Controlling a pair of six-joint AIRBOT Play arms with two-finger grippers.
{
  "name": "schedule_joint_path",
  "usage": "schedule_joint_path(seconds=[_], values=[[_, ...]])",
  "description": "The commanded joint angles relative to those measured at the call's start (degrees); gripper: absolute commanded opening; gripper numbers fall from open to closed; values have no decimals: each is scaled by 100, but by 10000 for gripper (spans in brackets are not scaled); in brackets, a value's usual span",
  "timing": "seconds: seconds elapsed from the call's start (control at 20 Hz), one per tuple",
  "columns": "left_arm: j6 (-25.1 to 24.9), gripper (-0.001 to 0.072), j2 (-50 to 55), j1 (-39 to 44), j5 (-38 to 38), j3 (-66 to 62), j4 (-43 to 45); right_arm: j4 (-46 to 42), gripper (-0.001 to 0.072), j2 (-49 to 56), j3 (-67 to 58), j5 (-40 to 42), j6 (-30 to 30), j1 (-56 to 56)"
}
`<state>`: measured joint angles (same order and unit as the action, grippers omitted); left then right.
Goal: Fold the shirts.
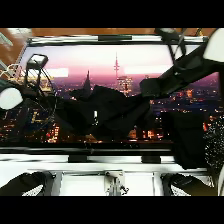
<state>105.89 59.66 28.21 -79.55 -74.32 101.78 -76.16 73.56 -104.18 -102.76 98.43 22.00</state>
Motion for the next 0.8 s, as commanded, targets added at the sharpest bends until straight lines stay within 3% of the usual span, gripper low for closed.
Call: schedule_joint_path(seconds=[0.0, 0.15, 0.2, 0.3, 0.4, 0.55, 0.6, 0.75], values=[[286, 51, 24, 0, 662, 444, -46, 66, 62, 275, 402, -142, 37, 7], [262, 52, 72, -11, 741, 444, 0, 72, 62, 317, 831, 197, 37, 9], [247, 96, 76, -13, 763, 444, 7, 103, 62, 317, 894, 315, 35, 9], [118, 663, 74, -24, 796, 433, 4, 225, 62, 317, 920, 560, 28, 7], [-24, 670, 57, -175, 695, 382, 0, 326, 63, 317, 920, 697, 26, 7], [-1054, 642, 48, -960, 573, -33, 0, 391, 62, 317, 920, 745, 26, 9], [-1515, 550, 50, -1427, 546, -249, -4, 389, 63, 317, 920, 748, 24, 7], [-2277, 532, 114, -3307, 588, -734, -118, 389, 62, 317, 920, 752, 24, 7]])
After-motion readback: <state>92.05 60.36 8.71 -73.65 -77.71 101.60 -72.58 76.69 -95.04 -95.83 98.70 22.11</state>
